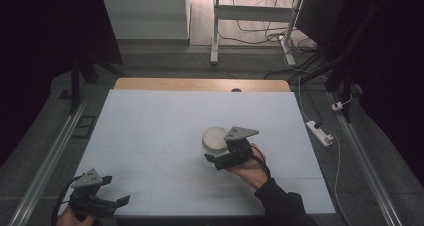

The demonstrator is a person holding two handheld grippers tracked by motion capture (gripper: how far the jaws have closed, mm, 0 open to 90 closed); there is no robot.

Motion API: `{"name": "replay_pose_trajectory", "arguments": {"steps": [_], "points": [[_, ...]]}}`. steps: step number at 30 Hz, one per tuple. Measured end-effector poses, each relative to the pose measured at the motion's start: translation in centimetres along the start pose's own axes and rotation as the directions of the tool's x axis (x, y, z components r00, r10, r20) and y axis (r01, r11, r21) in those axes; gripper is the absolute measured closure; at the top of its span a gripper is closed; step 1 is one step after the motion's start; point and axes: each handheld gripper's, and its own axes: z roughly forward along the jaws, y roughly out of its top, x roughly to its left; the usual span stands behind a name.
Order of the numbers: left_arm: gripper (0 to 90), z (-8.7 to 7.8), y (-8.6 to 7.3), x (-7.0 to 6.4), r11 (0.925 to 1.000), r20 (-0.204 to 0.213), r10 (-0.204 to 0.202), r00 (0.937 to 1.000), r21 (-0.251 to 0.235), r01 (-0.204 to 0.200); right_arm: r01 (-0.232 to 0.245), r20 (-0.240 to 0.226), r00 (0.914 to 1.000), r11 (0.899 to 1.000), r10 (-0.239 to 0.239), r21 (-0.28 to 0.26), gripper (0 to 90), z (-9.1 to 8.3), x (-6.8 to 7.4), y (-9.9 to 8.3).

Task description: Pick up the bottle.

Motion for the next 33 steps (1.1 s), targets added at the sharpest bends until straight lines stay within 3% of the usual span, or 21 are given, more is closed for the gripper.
{"name": "replay_pose_trajectory", "arguments": {"steps": [15, 33], "points": [[0.0, 0.0, 0.0, 0.0, 1.0, 0.003, -0.003, 1.0, 0.0, 0.003, 0.009, -0.021, 0.9997, 1.0, -0.009, -0.011, 6.2, -1.4, 2.1, -0.5], [0.3, 0.1, 0.1, 0.0, 1.0, 0.003, 0.002, 1.0, 0.009, -0.002, 0.02, -0.056, 0.9982, 1.0, -0.02, -0.006, 6.3, -0.8, 4.4, -0.5]]}}
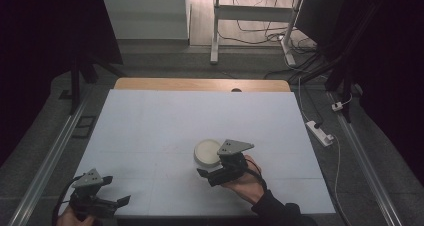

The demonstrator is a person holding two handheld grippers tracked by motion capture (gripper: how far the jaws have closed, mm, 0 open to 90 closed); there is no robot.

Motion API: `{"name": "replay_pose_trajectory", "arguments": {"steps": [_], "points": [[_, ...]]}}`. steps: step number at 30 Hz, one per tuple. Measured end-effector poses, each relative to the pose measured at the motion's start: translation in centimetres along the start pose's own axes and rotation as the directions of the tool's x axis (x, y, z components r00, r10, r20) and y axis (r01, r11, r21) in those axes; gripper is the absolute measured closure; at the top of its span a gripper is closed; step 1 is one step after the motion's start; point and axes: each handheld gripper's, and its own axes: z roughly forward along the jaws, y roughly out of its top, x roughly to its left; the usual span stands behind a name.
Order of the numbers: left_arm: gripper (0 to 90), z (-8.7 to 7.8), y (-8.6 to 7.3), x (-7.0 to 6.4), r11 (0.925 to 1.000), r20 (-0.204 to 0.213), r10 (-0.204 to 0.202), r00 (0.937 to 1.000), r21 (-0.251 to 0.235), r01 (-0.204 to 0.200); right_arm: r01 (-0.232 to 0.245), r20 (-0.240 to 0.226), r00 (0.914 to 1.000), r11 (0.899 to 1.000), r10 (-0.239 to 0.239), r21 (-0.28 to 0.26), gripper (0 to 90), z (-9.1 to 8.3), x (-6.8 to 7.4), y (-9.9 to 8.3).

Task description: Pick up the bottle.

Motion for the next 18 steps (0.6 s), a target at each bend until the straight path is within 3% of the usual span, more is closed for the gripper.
{"name": "replay_pose_trajectory", "arguments": {"steps": [18], "points": [[0.0, 0.16, 0.09, -0.01, 0.9999, 0.009, 0.007, 0.9999, 0.015, -0.007, 0.019, -0.033, 0.9993, 1.0, -0.019, -0.001, 6.3, 0.41, 0.78, 0.08]]}}
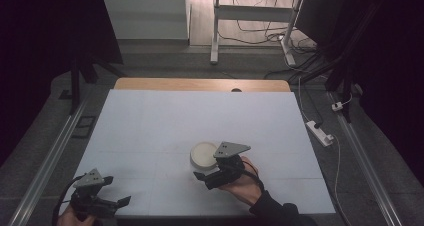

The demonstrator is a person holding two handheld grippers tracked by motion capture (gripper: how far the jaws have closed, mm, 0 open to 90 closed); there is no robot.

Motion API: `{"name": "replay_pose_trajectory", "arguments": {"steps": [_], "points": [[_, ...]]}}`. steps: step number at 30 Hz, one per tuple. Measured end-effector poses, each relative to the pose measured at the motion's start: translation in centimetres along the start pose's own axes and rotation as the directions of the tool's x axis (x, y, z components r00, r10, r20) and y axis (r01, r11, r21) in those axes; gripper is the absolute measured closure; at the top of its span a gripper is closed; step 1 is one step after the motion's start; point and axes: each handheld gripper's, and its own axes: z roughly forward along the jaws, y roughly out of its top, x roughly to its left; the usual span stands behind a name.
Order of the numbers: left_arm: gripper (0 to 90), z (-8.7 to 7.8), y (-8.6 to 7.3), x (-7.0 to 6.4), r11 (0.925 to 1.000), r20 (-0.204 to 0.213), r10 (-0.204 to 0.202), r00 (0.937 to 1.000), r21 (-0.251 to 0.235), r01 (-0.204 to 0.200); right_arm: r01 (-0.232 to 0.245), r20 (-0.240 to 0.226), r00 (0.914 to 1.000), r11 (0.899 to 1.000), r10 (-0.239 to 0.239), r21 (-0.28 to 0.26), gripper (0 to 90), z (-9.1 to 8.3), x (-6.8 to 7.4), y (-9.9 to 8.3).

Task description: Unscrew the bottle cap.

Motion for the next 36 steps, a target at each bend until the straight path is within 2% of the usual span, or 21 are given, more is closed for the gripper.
{"name": "replay_pose_trajectory", "arguments": {"steps": [11, 14, 16, 23, 31, 36], "points": [[0.0, -0.1, 0.0, 0.1, 0.9999, 0.024, -0.006, 0.9997, -0.013, 0.006, 0.003, 0.005, 1.0, 1.0, -0.003, 0.006, 6.3, 0.0, -0.1, 0.0], [0.0, -0.1, 0.2, 0.1, 0.9996, 0.041, 0.001, 0.9991, -0.027, 0.0, 0.006, 0.007, 1.0, 1.0, -0.006, 0.006, 6.3, 0.0, -0.2, 0.0], [0.0, -0.1, 0.2, 0.0, 0.9995, 0.039, 0.007, 0.9992, -0.03, -0.006, 0.007, 0.009, 0.9999, 1.0, -0.007, 0.007, 6.3, 0.0, -0.2, 0.0], [0.0, -0.1, 0.8, -0.3, 0.9963, 0.049, 0.061, 0.9969, -0.063, -0.058, 0.011, 0.01, 0.9999, 1.0, -0.011, 0.011, 6.3, 0.1, -0.2, 0.0], [0.2, 0.4, 1.9, -0.8, 0.9946, 0.054, 0.091, 0.9944, -0.056, -0.088, 0.013, 0.005, 0.9999, 1.0, -0.013, 0.018, 6.3, 0.3, -0.2, 0.0], [0.0, 1.0, 3.0, -1.5, 0.9877, 0.051, 0.143, 0.9885, -0.072, -0.139, 0.02, -0.001, 0.9998, 1.0, -0.02, 0.019, 6.3, 0.4, -0.1, 0.0]]}}
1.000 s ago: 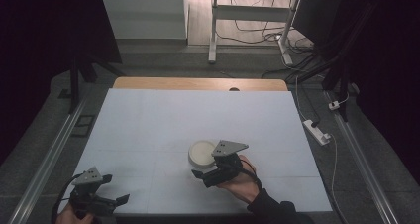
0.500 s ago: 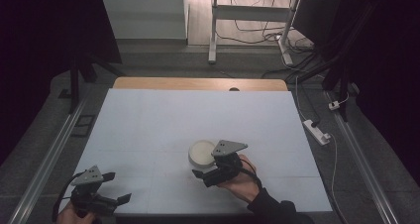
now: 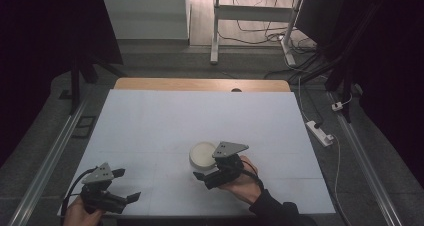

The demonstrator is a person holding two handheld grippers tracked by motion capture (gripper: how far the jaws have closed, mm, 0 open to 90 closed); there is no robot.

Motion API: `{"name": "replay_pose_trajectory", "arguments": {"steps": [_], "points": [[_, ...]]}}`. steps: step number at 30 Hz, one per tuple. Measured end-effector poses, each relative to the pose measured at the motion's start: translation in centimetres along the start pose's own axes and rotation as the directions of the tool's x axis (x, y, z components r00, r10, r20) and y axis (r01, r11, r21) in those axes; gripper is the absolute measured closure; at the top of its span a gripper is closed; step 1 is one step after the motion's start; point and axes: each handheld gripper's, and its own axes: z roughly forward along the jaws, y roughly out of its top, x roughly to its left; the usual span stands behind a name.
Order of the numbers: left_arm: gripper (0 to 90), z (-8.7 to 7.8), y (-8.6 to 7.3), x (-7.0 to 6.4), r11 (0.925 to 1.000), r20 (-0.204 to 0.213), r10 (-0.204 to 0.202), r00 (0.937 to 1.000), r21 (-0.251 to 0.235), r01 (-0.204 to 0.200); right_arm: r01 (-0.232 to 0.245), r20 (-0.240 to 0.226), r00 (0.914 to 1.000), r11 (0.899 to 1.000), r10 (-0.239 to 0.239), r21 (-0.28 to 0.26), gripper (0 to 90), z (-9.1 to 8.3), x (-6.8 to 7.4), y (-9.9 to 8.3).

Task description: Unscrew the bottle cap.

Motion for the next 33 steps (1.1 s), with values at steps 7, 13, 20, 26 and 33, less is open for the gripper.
{"name": "replay_pose_trajectory", "arguments": {"steps": [7, 13, 20, 26, 33], "points": [[0.0, 0.7, 1.4, -0.3, 0.9995, 0.024, 0.026, 0.9994, -0.016, -0.026, 0.009, -0.004, 1.0, 1.0, -0.009, 0.001, 6.3, 0.1, 0.0, 0.0], [0.0, 1.4, 3.3, -0.3, 0.9973, 0.055, 0.063, 0.9964, -0.039, -0.061, 0.013, -0.005, 0.9999, 1.0, -0.013, -0.003, 6.3, 0.2, 0.0, 0.0], [0.0, 2.3, 5.3, -0.4, 0.9947, 0.078, 0.096, 0.9923, -0.044, -0.093, 0.025, -0.009, 0.9996, 1.0, -0.025, -0.002, 6.3, 0.3, 0.0, 0.0], [0.0, 3.2, 6.9, -0.3, 0.9922, 0.104, 0.119, 0.9874, -0.051, -0.114, 0.029, -0.014, 0.9995, 1.0, -0.029, -0.003, 6.3, 0.4, 0.0, 0.0], [0.0, 4.3, 9.1, -0.6, 0.9836, 0.142, 0.178, 0.9739, -0.057, -0.171, 0.036, -0.022, 0.9991, 0.999, -0.037, -0.001, 6.3, 0.6, 0.0, 0.1]]}}
